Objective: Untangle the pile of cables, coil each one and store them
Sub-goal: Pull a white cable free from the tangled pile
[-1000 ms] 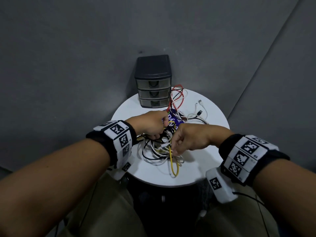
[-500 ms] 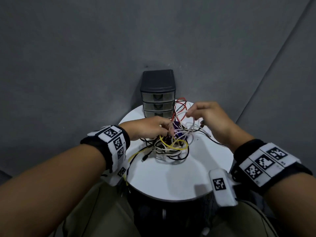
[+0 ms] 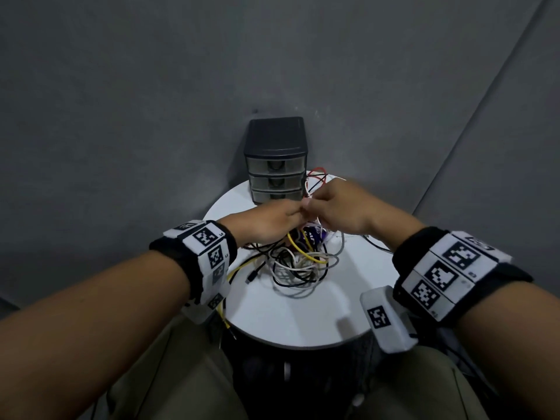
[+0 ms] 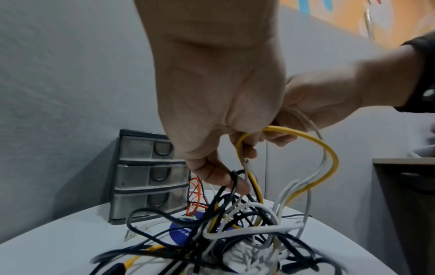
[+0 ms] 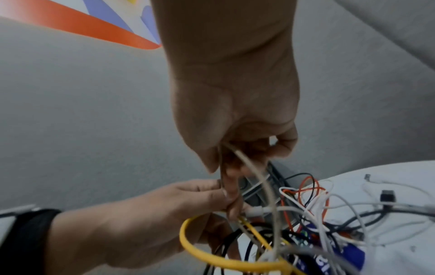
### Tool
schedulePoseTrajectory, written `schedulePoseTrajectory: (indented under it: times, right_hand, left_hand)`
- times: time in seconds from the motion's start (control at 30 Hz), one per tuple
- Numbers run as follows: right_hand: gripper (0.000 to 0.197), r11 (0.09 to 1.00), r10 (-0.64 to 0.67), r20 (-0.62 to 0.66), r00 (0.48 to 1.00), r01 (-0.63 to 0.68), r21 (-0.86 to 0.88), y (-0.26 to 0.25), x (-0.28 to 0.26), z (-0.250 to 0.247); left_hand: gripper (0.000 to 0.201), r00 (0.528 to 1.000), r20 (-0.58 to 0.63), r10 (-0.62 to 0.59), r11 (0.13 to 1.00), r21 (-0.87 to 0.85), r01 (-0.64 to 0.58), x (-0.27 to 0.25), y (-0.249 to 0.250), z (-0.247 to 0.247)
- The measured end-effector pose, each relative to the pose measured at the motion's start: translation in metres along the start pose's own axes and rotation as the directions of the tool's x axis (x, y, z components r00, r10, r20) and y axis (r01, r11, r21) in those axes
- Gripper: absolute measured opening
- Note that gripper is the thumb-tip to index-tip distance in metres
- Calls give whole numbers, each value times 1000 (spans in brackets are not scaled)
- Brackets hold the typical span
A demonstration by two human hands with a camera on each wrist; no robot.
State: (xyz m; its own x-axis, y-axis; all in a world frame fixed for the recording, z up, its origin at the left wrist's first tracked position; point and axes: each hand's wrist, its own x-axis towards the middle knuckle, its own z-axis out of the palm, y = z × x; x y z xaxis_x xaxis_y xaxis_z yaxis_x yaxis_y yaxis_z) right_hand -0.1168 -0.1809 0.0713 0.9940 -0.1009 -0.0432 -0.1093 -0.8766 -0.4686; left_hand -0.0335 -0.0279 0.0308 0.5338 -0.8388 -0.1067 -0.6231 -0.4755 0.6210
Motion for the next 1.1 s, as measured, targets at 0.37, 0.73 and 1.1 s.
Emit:
schedulePoseTrajectory:
  times: [0.37,0.73,1.1]
  right_hand:
    - [24,378,-125,-330,936,353,856,-16,-20,-41]
    - [17,-148,-122,-252,960,233,961,-15,-23,-45]
    - [30,846,-236,-731,640,505,168,-28,-19,-59]
  left_hand:
    - [7,997,70,-14,998,-56,18,-10,-26,-4]
    - [12,997,55,-46,983,182,36,-3,-34,1]
    - [9,982,176,-74,934,358,6,-1,-38,8]
